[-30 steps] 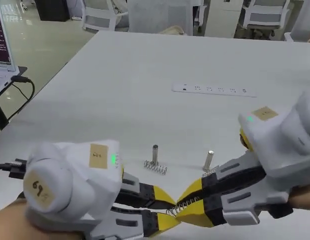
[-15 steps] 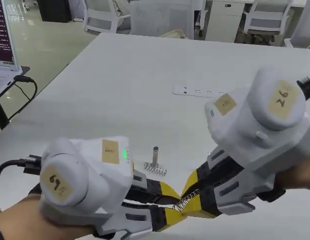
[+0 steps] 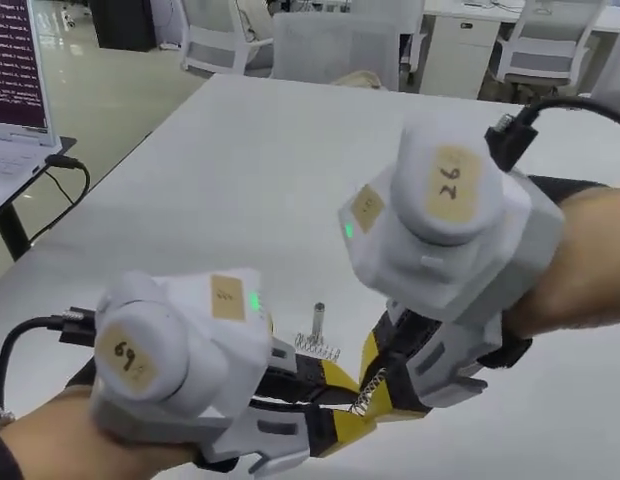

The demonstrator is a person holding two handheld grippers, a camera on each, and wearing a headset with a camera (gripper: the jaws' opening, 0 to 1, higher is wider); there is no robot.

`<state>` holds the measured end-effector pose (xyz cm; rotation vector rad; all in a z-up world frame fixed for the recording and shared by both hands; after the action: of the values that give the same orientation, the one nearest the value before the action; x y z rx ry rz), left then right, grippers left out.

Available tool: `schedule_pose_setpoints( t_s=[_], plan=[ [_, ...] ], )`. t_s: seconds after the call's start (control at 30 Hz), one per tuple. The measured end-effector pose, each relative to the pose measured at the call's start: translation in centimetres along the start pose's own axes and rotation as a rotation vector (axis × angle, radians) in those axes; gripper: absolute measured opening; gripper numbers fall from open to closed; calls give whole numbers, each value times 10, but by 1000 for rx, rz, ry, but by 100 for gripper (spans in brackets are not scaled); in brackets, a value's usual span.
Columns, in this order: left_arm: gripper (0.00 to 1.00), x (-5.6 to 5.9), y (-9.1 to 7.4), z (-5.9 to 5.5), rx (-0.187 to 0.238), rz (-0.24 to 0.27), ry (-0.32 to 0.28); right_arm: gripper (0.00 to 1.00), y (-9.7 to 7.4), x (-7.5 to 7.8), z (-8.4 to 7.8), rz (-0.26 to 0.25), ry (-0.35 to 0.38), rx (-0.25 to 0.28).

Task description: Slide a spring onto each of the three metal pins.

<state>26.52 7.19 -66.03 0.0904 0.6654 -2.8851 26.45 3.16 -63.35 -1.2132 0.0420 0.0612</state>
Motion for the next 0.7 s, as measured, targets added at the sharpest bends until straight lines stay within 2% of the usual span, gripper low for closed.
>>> schedule_pose_setpoints(
  t_s=[0.37, 0.57, 0.7],
  plan=[
    [4, -15, -8, -3, 3, 44, -30, 8, 1, 14, 12, 9, -25, -21],
    [8, -20, -14, -9, -16, 61, -52, 8, 3, 22, 19, 6, -48, -44],
    [8, -25, -21, -12, -12, 81, -70, 8, 1, 26, 24, 3, -55, -43]
  ],
)
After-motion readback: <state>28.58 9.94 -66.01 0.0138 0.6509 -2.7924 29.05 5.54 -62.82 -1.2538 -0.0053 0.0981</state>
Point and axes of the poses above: the centre of the closed fingertips' face, and the gripper's own axes: y roughly forward along the fingers, x roughly to its right, z roughly out of its top, the point moved 5 cm from there along -y, roughly backward along the fingers, and after that the axes turned 4 degrees about z, right-handed, at the moved point
